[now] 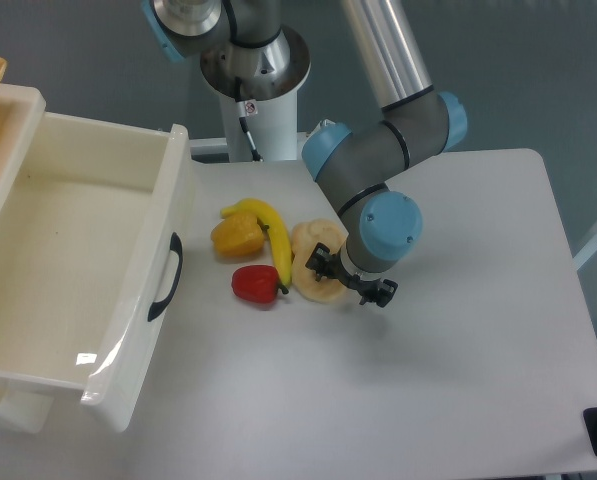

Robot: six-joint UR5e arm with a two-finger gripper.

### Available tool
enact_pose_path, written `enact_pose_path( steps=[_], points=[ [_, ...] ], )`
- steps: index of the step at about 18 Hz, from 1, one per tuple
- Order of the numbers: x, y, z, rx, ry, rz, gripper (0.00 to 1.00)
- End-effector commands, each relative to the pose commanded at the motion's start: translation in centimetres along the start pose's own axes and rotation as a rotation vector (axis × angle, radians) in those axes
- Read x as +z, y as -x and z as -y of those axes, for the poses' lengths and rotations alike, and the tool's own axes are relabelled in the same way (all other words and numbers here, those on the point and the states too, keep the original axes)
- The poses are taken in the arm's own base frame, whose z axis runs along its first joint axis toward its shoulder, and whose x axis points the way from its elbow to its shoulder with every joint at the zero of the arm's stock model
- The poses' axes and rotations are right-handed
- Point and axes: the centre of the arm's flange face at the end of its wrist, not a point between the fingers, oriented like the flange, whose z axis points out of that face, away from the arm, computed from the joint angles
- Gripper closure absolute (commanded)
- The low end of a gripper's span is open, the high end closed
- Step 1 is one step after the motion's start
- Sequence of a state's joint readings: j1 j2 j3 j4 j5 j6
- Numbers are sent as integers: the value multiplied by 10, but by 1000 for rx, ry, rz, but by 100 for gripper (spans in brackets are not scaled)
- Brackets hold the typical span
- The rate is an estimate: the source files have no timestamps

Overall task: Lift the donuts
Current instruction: 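Lower the gripper onto the edge of the top donut ring, then close the gripper on the donut ring's edge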

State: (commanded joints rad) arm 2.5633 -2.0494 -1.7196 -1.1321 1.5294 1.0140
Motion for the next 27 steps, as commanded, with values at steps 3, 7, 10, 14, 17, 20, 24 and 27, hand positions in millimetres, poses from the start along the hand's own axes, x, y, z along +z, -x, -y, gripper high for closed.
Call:
enact_pose_path(
  steps=[3,7,10,14,17,20,24,27],
  points=[
    [-1,0,0,-1,-1,1,27],
    [-1,0,0,0,-1,1,35],
    [-2,0,0,0,-2,4,45],
    [-2,1,0,15,-1,5,65],
    [-3,0,0,26,-2,6,93],
    [-9,2,-1,28,-2,17,100],
    [-32,12,2,24,-9,31,100],
    [-59,21,7,22,-17,37,100]
  ],
)
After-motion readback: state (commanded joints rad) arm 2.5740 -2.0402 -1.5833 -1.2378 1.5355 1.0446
